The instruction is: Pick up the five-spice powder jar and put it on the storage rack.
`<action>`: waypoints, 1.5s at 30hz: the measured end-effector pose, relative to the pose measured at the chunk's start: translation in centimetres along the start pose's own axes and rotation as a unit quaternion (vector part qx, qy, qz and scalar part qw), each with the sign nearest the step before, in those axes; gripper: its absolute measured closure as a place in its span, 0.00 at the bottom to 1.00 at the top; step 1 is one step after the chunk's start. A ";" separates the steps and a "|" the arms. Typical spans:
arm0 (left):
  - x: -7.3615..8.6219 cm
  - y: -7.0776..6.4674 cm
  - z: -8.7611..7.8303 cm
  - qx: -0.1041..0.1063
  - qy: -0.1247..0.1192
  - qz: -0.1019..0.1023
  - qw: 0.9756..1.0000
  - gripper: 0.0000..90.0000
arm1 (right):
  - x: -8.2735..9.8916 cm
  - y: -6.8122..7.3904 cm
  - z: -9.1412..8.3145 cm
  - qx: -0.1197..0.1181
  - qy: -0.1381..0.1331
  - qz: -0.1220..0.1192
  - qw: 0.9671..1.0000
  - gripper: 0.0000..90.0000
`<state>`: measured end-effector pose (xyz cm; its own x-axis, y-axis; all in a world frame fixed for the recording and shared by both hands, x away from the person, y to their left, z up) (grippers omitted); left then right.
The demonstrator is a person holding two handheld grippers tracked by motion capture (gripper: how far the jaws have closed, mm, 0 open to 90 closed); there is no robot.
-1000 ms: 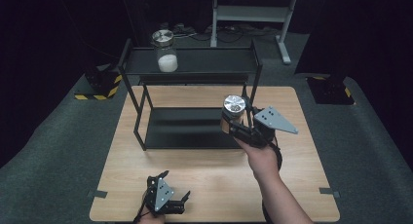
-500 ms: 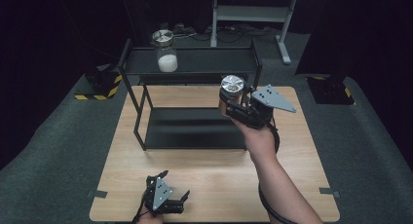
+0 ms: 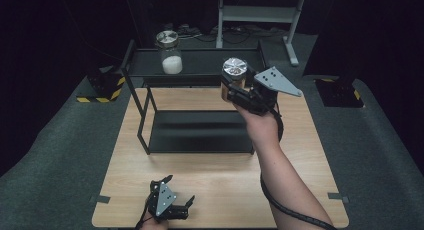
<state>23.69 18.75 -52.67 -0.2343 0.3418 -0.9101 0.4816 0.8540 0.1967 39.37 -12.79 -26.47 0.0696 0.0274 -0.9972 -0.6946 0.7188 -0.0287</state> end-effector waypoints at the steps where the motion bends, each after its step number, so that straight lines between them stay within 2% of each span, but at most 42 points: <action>1: 0.0 0.0 0.0 0.000 0.000 -0.002 1.000 0.01 | -0.2 0.0 0.1 0.000 -0.001 -0.001 1.000 0.35; 11: 0.1 0.3 0.0 0.008 -0.004 -0.007 1.000 0.01 | -1.5 -0.2 1.7 0.006 -0.003 -0.010 1.000 0.35; 18: 0.1 0.3 -0.1 0.010 -0.006 -0.009 1.000 0.01 | -1.9 -0.6 2.8 0.008 -0.005 0.000 1.000 0.35; 26: 0.2 0.4 -0.1 0.011 -0.009 -0.010 1.000 0.01 | -2.6 -1.0 4.0 0.015 -0.005 0.001 1.000 0.35; 38: 0.2 0.3 -0.2 0.012 -0.012 -0.004 1.000 0.01 | -3.3 -2.1 5.6 0.024 -0.008 0.015 1.000 0.35; 45: 0.3 0.3 -0.2 0.016 -0.016 -0.001 1.000 0.01 | -3.1 -2.8 6.6 0.033 -0.004 0.020 0.999 0.35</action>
<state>23.55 19.19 -52.77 -0.2089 0.3267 -0.9218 0.5078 0.8417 0.1832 45.84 -10.29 -22.86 0.0489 0.0625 -0.9968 -0.6482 0.7613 0.0159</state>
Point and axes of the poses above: each handheld gripper's, and its own axes: z roughly forward along the jaws, x roughly out of its underside, y roughly to its left, the point moved 10 cm from there along z, roughly forward along the jaws, and after that the axes turned 8 degrees about -x, right-handed, at the moved point
